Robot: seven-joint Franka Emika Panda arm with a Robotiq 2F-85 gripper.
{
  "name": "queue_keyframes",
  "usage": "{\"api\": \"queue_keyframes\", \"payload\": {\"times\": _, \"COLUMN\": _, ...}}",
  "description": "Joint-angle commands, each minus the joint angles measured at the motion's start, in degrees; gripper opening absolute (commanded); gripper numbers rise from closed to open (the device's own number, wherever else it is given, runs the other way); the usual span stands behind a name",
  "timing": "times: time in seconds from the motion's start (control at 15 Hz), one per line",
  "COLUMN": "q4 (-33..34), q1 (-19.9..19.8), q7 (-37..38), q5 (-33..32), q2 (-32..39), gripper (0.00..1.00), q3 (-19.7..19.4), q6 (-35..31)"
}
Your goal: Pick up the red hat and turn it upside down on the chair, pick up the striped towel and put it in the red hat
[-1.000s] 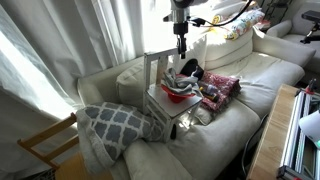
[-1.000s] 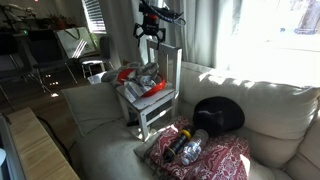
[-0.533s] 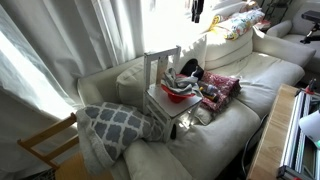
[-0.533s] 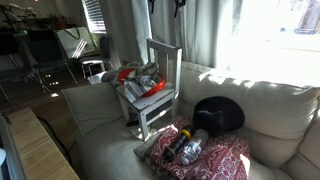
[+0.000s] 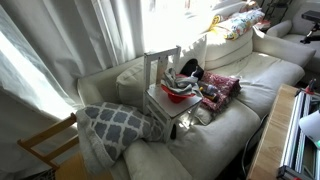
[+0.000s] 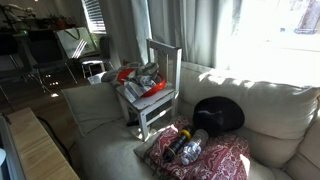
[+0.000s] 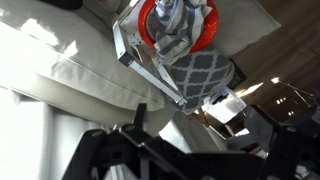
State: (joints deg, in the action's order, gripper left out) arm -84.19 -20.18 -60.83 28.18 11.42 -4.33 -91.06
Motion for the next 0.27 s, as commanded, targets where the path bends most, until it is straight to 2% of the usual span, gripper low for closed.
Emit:
{"api": "queue_keyframes", "payload": {"times": 0.0, "q4": 0.8, "q1": 0.8, "q7": -0.2, "q5": 1.0, "q2": 0.1, "gripper": 1.0, "q3": -1.9, "q6": 0.9}}
{"api": "queue_keyframes", "payload": {"times": 0.2, "q4": 0.8, "q1": 0.8, "q7": -0.2, "q5": 1.7, "q2": 0.3, "gripper": 1.0, "q3": -1.9, "q6": 0.9}}
